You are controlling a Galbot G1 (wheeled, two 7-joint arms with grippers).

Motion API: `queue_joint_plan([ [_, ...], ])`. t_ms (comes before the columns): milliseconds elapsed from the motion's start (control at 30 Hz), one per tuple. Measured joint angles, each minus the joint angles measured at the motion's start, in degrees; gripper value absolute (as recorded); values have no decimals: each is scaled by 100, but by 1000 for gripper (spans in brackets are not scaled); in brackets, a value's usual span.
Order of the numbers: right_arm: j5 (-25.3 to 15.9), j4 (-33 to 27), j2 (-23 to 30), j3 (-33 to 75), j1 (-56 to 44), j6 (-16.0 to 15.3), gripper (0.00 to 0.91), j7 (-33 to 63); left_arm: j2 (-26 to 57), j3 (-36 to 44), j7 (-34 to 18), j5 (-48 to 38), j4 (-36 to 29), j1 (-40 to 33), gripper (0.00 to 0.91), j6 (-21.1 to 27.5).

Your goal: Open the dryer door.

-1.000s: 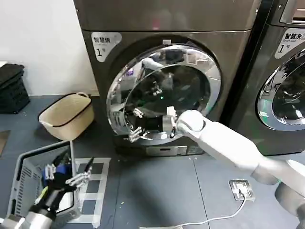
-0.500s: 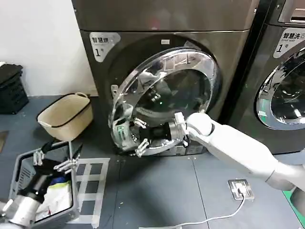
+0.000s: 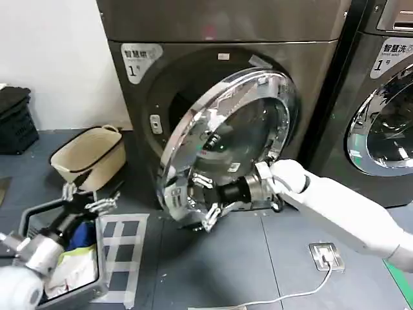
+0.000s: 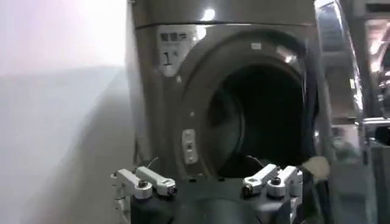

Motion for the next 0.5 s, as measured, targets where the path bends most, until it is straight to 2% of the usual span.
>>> queue_joint_plan([
  [333,-1,583,-650,543,-610,3,907,-95,763,711,809,-694,651,-1087,907,-171],
  [500,-7,797,-935,968,-1058,16,907,-121,1095,1124,1294,-681,1010,-1611,907,-288],
])
